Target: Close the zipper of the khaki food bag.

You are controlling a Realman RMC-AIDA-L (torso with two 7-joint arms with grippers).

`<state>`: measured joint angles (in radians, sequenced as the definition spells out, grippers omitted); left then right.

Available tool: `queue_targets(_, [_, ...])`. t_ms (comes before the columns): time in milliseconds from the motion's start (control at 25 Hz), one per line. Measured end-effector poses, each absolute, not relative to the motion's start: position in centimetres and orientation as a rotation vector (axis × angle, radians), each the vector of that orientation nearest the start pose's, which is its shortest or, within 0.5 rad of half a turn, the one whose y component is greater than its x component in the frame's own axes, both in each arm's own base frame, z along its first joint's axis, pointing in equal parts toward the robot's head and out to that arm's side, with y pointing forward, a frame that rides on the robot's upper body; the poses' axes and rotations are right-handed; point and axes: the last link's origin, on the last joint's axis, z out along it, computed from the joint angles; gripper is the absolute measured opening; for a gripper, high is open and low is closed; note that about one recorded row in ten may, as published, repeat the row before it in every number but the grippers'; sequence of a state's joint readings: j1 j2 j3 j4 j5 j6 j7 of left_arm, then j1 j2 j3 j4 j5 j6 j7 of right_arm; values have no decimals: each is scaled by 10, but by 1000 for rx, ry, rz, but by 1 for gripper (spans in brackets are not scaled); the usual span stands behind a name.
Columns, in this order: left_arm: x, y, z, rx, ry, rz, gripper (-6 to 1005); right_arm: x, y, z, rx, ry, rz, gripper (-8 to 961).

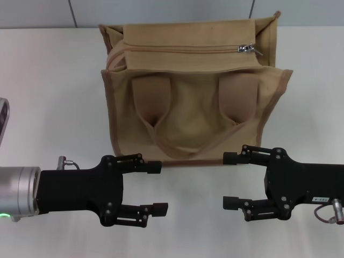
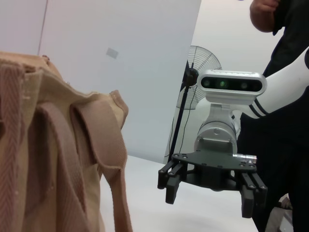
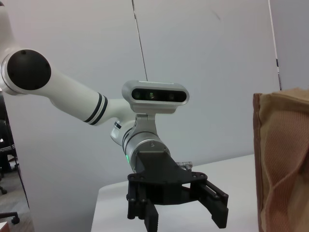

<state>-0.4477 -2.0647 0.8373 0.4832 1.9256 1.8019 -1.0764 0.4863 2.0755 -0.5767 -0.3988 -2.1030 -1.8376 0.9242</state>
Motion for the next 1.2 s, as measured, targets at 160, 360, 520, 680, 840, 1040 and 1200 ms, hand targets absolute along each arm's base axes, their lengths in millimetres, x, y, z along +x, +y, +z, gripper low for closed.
queue_targets(160, [-264,257,-29,-2976,-374,-960,829,267,256,-29,-2889,278,1023,820])
queue_targets(360, [-264,257,-28,-2977,-373,-961,829,267,256,-29,-2891,277,1025,820])
queue_targets(520, [-264,257,-28,-2977,-373,-961,829,267,255,-29,-2892,276,1027,820])
queue_targets(680, [-264,257,-28,-2976,-373,-961,829,267,255,-29,-2893,275,1030,820])
queue_targets(840, [-264,257,-28,-2975,-374,-961,829,267,255,-29,-2893,275,1030,820])
queue_targets(1040, [-264,257,-28,-2976,-374,-961,829,267,255,-29,-2893,275,1031,820])
queue_targets(1200, [-264,257,-28,-2977,-374,-961,829,267,255,-29,-2894,278,1031,820])
